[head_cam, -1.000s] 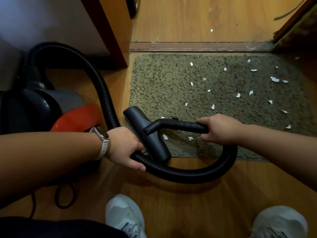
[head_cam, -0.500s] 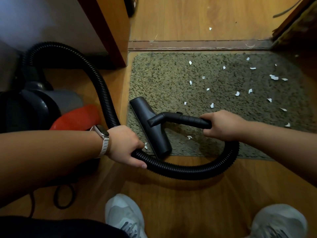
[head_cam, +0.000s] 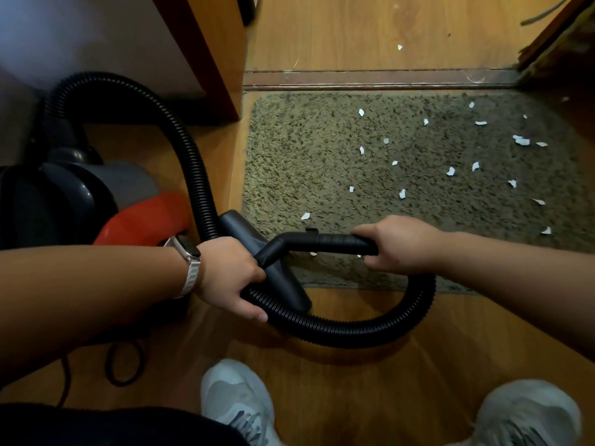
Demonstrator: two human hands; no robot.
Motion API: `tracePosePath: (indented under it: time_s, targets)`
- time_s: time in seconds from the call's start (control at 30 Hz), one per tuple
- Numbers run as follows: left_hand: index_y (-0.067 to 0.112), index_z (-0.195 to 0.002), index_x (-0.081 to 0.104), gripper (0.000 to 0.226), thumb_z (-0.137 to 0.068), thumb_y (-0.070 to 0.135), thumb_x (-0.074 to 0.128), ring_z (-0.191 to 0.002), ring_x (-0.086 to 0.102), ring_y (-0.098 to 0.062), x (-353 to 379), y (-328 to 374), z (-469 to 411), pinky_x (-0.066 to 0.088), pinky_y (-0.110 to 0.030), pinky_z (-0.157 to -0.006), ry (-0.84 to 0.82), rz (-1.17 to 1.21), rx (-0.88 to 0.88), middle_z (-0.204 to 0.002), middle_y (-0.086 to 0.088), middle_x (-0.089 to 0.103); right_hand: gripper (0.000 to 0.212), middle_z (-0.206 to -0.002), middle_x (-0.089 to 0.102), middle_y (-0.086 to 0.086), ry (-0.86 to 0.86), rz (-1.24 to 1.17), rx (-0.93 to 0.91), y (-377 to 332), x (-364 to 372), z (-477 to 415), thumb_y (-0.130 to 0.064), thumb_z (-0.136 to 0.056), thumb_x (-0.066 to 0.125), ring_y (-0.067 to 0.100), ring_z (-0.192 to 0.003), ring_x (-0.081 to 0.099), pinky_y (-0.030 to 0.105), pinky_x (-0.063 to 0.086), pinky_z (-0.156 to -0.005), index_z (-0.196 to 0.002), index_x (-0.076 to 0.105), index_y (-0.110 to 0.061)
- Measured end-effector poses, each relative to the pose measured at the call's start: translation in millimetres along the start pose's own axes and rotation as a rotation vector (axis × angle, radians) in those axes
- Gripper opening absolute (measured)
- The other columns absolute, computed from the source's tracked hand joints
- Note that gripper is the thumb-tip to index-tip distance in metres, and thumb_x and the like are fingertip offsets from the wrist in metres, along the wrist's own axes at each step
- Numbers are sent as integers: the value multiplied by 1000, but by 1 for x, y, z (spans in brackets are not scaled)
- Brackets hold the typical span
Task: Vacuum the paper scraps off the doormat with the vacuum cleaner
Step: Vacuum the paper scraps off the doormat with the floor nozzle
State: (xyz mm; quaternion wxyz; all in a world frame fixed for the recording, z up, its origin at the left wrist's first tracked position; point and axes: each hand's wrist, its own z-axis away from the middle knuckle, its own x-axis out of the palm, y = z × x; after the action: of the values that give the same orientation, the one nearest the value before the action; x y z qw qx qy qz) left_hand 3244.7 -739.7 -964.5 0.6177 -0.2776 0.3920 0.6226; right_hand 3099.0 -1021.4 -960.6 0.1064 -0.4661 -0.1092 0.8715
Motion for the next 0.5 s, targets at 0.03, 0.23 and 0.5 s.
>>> tracePosePath:
  time_s: [0.03, 0.23, 0.5]
  targets:
    - [22, -90, 59, 84, -73, 94, 17, -69, 61, -22, 0, 1, 1, 53, -38, -68, -6, 1, 0, -78, 2, 65, 26, -71, 58, -7, -19, -3, -6, -1, 3, 0, -38, -86, 59, 10, -62, 55, 29, 47, -55, -111, 57, -33]
    - [20, -98, 61, 88, -75, 92, 17, -78, 63, -23, 4, 9, 8, 50, -33, -69, -51, 27, 1, -87, 1, 66, 26, -72, 57, -8, -32, -6, 49, 2, 5, 3, -38, -86, 60, 10, -62, 55, 28, 44, -53, -112, 58, -32]
    - [22, -95, 57, 86, -71, 94, 16, -75, 63, -24, 1, 10, 3, 53, -36, -70, -67, 41, -18, -82, 1, 66, 24, -74, 59, -8, 111, -89, 229, 23, -13, 9, -37, -84, 65, 17, -67, 55, 28, 40, -57, -105, 63, -27]
